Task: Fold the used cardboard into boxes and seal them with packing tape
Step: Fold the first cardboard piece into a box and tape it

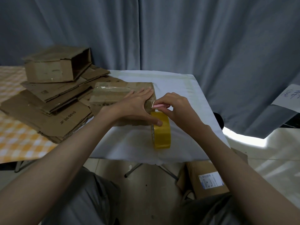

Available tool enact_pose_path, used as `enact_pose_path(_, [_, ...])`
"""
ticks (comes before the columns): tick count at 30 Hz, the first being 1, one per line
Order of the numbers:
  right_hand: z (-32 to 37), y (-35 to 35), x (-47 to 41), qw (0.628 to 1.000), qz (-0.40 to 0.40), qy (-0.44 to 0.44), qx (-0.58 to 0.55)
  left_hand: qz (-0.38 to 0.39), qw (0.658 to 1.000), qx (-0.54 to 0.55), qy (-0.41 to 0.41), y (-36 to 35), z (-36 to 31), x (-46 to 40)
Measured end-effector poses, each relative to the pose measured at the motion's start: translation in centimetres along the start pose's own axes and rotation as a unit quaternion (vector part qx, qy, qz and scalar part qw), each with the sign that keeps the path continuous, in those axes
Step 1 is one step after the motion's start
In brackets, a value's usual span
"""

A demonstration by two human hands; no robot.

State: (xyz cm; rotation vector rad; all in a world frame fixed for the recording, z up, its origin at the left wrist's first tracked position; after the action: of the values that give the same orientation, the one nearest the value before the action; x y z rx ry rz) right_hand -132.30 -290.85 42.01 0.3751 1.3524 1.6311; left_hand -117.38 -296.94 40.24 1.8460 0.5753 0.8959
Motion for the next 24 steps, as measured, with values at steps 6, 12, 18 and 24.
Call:
enact_pose_path(6, [-0.6,0.7,0.5,1.0,0.004,-0.013,0.014,0.006,1.0,-0.002,0.003,0.0,0.1,-0.2])
enact_pose_path(12, [-4.9,1.3,2.8,0.995,0.007,-0.097,0.017,0.01,1.0,-0.001,0.006,0.0,0.4,-0.5])
enact_pose_path(18, [-11.1,-1.9,8.2,0.931,0.055,-0.356,-0.063,0.01,1.0,-0.003,0.006,-0.1,0.6,-0.7])
enact_pose_path(24, [-8.3,-1.4,6.2,0.934,-0.039,-0.347,-0.072,0.002,1.0,-0.014,0.006,-0.4,0.6,-0.7])
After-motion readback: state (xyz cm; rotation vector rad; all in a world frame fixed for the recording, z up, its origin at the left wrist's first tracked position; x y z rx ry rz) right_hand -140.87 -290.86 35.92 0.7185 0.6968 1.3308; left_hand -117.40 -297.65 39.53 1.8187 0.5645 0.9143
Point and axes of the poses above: each hand's wrist, its own x-axis away from the middle knuckle, its own y-axis out of the back of the hand, z = x × y, the point moved 5 cm from there along -x, towards the middle knuckle, and after that the axes turned 14 degrees about z, right-handed, at the moved point
